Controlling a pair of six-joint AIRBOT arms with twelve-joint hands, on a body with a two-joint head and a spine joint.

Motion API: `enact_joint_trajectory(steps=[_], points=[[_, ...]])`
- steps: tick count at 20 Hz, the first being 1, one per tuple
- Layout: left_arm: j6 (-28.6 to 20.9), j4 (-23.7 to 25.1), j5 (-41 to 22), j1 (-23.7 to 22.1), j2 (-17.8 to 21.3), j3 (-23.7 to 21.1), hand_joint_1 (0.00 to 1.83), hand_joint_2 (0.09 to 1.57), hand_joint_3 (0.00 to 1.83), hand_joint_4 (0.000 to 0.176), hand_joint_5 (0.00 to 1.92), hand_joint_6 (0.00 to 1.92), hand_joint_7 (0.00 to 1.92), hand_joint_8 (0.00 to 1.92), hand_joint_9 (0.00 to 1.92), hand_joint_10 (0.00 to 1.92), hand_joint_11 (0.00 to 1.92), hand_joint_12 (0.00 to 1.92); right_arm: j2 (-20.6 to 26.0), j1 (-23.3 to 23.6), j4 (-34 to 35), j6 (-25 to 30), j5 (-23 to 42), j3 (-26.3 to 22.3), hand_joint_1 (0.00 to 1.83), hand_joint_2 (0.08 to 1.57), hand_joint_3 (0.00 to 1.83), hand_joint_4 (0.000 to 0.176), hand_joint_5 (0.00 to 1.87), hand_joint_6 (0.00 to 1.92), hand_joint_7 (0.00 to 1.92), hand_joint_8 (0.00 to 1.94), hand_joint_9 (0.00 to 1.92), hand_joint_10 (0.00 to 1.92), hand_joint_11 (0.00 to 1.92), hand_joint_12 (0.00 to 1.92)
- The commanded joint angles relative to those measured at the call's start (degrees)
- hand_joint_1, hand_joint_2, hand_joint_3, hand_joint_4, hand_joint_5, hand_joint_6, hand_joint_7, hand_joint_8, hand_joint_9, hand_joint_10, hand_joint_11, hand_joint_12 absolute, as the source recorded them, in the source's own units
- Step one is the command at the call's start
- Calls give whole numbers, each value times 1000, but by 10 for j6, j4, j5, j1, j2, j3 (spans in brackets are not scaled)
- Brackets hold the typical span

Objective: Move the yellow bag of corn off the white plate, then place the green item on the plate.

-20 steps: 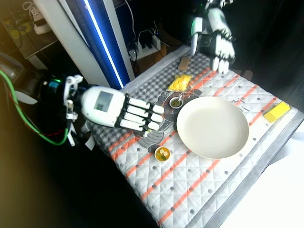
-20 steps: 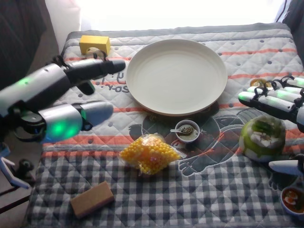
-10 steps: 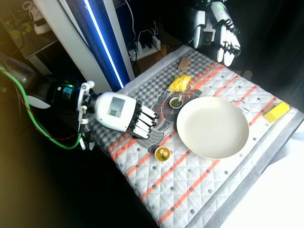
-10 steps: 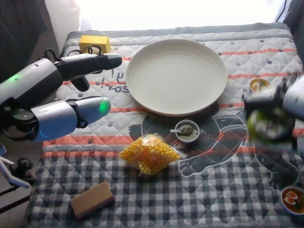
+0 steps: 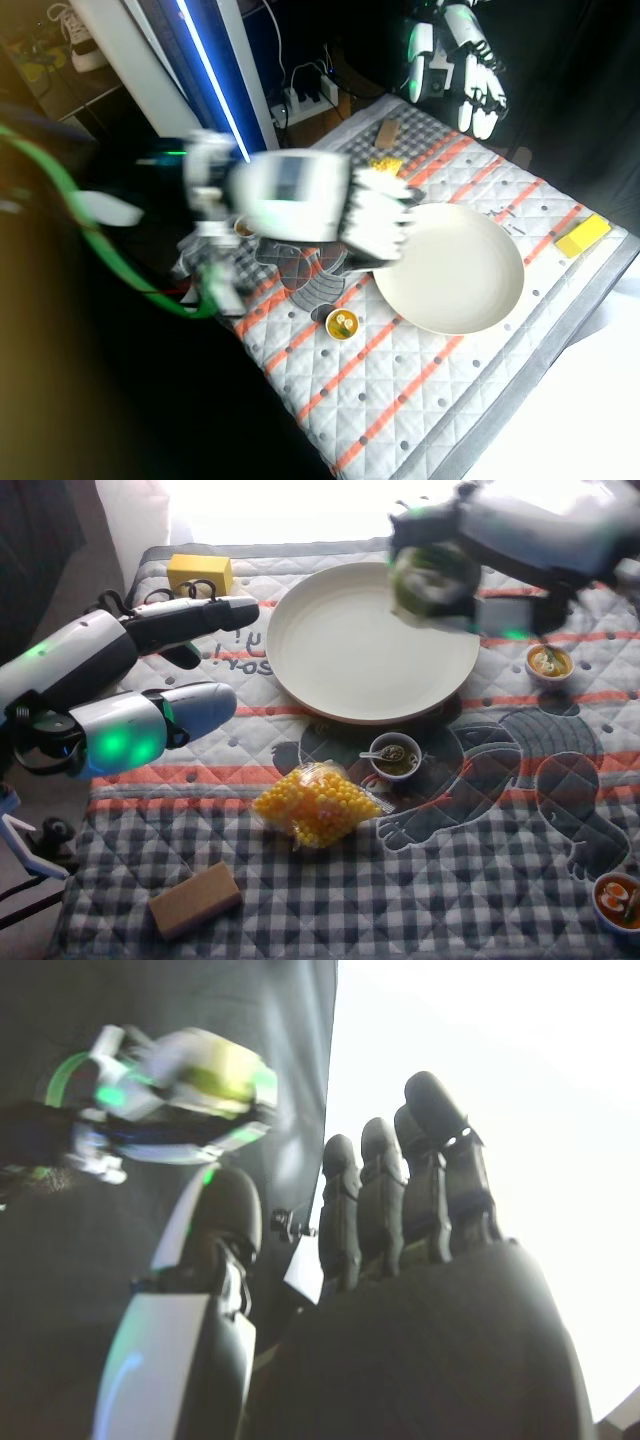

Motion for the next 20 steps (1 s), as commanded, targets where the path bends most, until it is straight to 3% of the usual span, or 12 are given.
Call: enact_joint_trajectory(steps=[1,5,7,8,9,10,12,14,16,17,19,20], points=[[-6,5,-68,-4,-1,2,590,1377,0,0,350,4,260,5,7,632,0,1387,-9,10,8,0,30,13,1100,1323,0,0,584,1555,658,1593,589,1784,656,1921],[-11,9,-60,-8,-7,6,674,1370,0,0,369,8,281,3,66,596,0,1498,-93,13,40,0,-47,99,1291,1302,0,0,545,1524,645,1513,648,1685,476,1918],[-13,13,-60,-11,-6,7,748,1346,0,0,389,12,292,4,78,569,0,1499,-120,13,53,0,-85,131,1113,1325,0,0,509,1650,699,1454,501,1488,423,1921],[-14,13,-61,-13,-7,8,777,1336,0,0,396,11,297,4,95,561,0,1530,-126,13,60,-1,-100,144,1084,1255,0,0,306,1108,503,1126,464,1462,375,1921],[-14,14,-62,-15,-7,8,779,1335,0,0,399,10,298,2,99,541,0,1518,-126,13,63,-1,-109,151,1002,1239,0,0,229,866,440,871,423,1369,330,1883],[-15,14,-64,-16,-8,9,797,1327,0,0,393,5,287,1,77,505,0,1432,-128,12,63,-1,-118,154,858,1230,0,0,97,568,312,496,171,1007,65,1695],[-15,14,-67,-17,-8,9,963,1273,0,0,395,5,274,1,72,469,0,1372,-128,12,68,-1,-119,151,601,1143,0,34,4,48,16,42,6,166,2,1284],[-17,12,-72,-17,-8,9,1040,1235,0,0,411,7,290,5,94,420,0,1377,-108,16,68,-19,-117,120,463,1093,1,11,0,1,0,1,0,6,0,133],[-17,7,-80,-17,-6,9,1134,1216,0,0,400,2,288,2,96,417,0,1388,-60,33,69,-43,-89,71,574,1110,7,0,0,0,0,0,0,0,0,4],[-18,4,-83,-17,-4,9,1168,1198,0,0,410,5,300,5,113,439,0,1426,-31,33,68,-50,-65,39,503,1104,4,23,0,0,0,0,0,0,0,0],[-18,-2,-94,-17,-3,8,1139,1187,1,0,407,3,287,0,75,482,0,1382,25,34,64,-77,-10,-25,324,1056,0,109,0,0,0,0,0,0,25,12],[-18,-6,-102,-17,-2,7,1099,1198,3,0,390,2,279,0,67,505,0,1420,50,34,61,-92,25,-58,289,1068,0,85,0,0,0,0,0,0,4,2]])
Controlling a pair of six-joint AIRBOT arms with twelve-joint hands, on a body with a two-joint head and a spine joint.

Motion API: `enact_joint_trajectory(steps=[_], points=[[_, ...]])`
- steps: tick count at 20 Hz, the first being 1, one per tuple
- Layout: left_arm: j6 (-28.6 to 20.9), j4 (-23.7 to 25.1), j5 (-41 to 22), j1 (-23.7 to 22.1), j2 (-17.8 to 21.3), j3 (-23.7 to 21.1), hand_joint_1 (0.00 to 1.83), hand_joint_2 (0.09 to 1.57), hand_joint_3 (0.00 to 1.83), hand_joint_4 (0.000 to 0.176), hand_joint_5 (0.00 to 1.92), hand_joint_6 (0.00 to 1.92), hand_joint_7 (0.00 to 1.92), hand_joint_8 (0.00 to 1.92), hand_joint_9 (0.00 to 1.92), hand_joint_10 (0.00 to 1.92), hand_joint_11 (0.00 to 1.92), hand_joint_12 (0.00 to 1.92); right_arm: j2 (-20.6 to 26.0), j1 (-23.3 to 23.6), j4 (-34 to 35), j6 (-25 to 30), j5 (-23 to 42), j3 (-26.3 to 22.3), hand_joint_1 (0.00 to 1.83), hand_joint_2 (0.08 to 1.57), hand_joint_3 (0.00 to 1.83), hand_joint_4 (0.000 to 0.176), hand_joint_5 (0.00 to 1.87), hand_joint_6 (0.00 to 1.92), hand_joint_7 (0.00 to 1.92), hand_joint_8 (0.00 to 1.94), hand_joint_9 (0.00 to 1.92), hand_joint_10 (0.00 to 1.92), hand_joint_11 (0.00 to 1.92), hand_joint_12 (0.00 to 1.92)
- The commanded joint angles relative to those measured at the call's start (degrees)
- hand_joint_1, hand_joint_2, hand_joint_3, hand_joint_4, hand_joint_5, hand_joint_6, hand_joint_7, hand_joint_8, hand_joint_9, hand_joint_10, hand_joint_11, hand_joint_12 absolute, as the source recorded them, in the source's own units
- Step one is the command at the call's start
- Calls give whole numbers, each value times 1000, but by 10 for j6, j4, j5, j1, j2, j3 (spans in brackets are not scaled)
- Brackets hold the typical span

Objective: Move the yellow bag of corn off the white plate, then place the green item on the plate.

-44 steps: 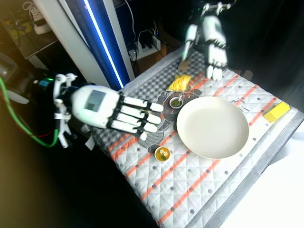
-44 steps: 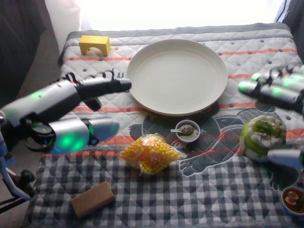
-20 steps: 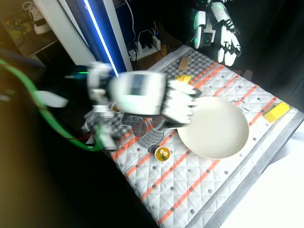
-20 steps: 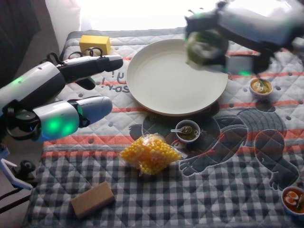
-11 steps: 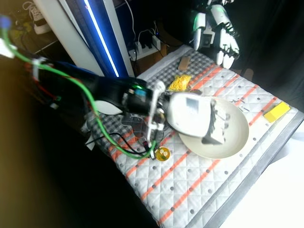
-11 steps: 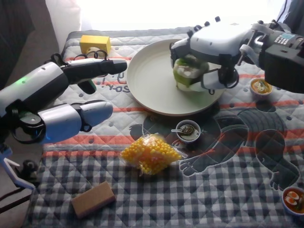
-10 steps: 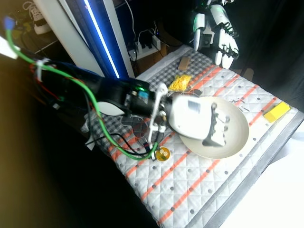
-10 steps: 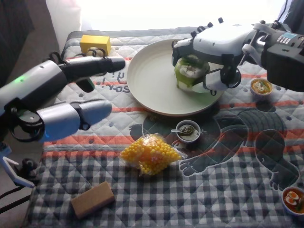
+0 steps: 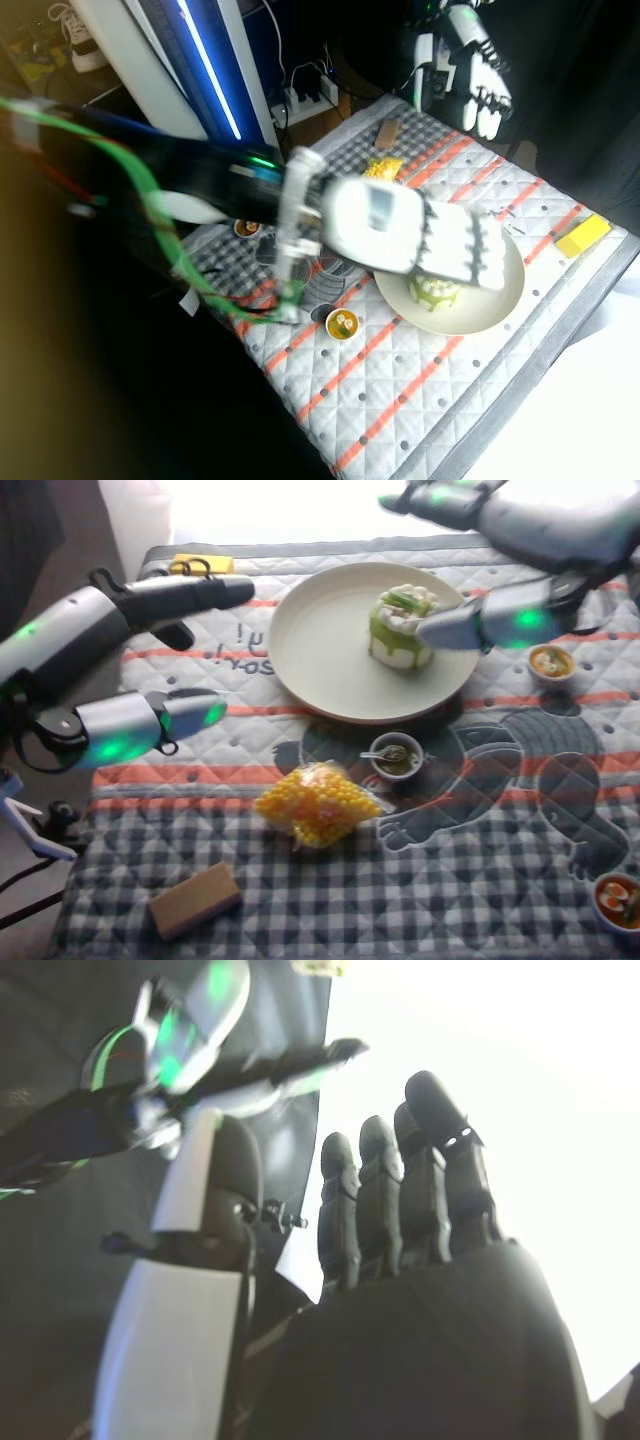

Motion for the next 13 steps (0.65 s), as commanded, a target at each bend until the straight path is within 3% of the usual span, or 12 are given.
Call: enact_joint_trajectory(steps=[1,2,3,4,5,6,8,9,10,11,12,13], points=[[-5,5,-92,-3,5,-3,1007,1223,13,0,344,5,263,0,44,510,0,1428,19,8,-11,-9,117,-26,261,1039,0,122,0,0,0,0,0,0,0,0],[-5,4,-95,-3,6,-3,873,1248,11,0,316,2,256,0,31,522,0,1380,28,8,-12,-11,125,-36,244,1034,0,141,0,0,0,0,0,0,31,15],[-5,4,-95,-2,6,-4,833,1264,6,0,260,5,216,2,28,416,0,1146,31,8,-12,-11,127,-37,293,1097,9,144,0,0,0,0,0,0,5,2],[-8,-1,-110,2,12,-7,634,1319,5,17,86,0,73,0,3,173,0,729,70,-5,-16,-14,168,-71,391,1120,15,154,0,0,0,0,0,0,0,0],[-17,-2,-121,6,15,-8,634,1319,5,17,86,0,73,0,3,173,0,729,92,-18,-16,-14,192,-90,391,1120,15,154,0,0,0,0,0,0,0,0],[-49,-4,-143,14,18,-4,569,1319,0,42,4,0,2,0,0,6,0,110,121,-45,-17,-14,235,-114,302,1101,6,159,0,0,0,0,0,0,0,0],[-118,-7,-185,32,20,10,457,1310,0,36,0,0,0,0,0,0,0,3,158,-92,-7,-13,299,-145,411,1130,13,149,0,0,0,0,0,0,0,0],[-127,-10,-194,35,21,11,428,1299,0,46,0,0,0,0,0,0,0,0,168,-105,-2,-13,315,-154,432,1131,11,127,0,0,0,0,0,0,0,0],[-136,-14,-204,36,23,12,428,1299,0,46,0,0,0,0,0,0,0,0,179,-122,2,-13,336,-164,432,1131,11,127,0,0,0,0,0,0,0,0],[-143,-15,-216,37,24,13,460,1283,0,78,0,0,0,0,0,0,0,0,190,-136,5,-13,357,-174,470,1129,8,109,0,0,0,0,0,0,0,0],[-149,-15,-225,38,26,13,406,1270,0,104,0,0,0,0,0,0,0,0,200,-150,8,-13,379,-183,500,1101,0,122,0,0,0,0,0,0,0,0],[-158,-15,-235,38,28,15,406,1270,0,104,0,0,0,0,0,0,0,0,209,-163,11,-13,398,-190,500,1101,0,122,0,0,0,0,0,0,0,0]])
